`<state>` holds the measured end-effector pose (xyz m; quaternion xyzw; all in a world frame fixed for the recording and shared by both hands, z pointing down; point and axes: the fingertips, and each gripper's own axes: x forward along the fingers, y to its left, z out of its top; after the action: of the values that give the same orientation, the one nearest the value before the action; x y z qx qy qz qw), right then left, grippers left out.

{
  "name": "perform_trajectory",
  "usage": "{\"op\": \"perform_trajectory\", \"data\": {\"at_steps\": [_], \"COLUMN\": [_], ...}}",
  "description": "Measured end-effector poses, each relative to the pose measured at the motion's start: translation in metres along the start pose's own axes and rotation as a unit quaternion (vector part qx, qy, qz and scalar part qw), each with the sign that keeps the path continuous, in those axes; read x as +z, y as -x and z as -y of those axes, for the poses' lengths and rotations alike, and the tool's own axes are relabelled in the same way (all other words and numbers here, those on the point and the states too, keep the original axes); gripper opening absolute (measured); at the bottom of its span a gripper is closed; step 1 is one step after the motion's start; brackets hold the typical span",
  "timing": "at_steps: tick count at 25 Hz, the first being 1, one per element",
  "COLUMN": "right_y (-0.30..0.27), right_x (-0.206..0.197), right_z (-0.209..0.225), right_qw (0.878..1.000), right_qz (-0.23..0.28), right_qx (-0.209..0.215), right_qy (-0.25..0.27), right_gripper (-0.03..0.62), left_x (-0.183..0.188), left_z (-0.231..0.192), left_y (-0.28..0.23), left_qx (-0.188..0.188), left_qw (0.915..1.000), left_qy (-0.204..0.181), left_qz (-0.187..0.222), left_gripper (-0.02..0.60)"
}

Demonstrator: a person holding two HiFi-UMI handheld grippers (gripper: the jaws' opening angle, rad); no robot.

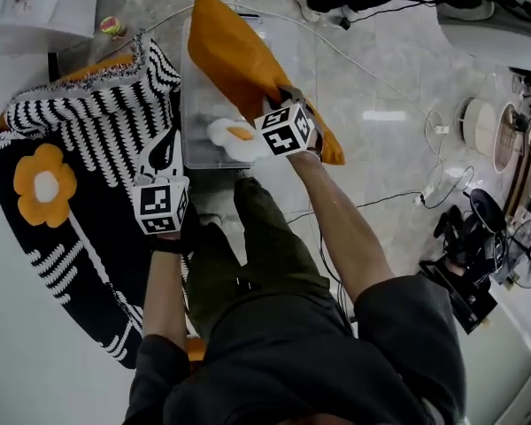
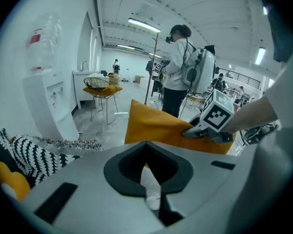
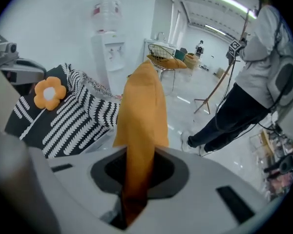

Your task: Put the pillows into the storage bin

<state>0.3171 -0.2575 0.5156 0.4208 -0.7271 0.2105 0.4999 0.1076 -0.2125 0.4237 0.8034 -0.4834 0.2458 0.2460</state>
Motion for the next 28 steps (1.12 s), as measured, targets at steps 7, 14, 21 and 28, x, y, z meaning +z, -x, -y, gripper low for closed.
{"op": "perform_trajectory", "data": {"at_steps": [7, 14, 21, 28], "right_y": [-0.039, -0.096, -0.151, -0.155], "right_x": [-0.023, -0.048, -0.087, -0.083], "right_z": [-0.019, -0.022, -0.017, -0.002], "right_qw": [0.999, 0.998, 0.996, 0.997], "right_qz": [0.005, -0.024, -0.062, -0.062], "right_qx": [-0.007, -0.002, 0.006, -0.012], "right_qy": [-0.033, -0.065, -0.072, -0.054], "right_gripper": [0.071, 0.083, 0.163, 0.179], "left_x": [-0.051, -0.077, -0.121, -0.140], "left_z": [0.000, -0.004, -0.008, -0.013], "left_y": [-0.014, -0.039, -0.045, -0.035], "left_qx": [0.001, -0.004, 0.007, 0.022], "left_qw": [1.0000, 0.9995, 0.9979, 0.9961], "left_qy": [0.006, 0.011, 0.030, 0.049], "left_qz": [-0.005, -0.028, -0.058, -0.071], "left_gripper": [0.003, 0.005, 0.005, 0.005]}}
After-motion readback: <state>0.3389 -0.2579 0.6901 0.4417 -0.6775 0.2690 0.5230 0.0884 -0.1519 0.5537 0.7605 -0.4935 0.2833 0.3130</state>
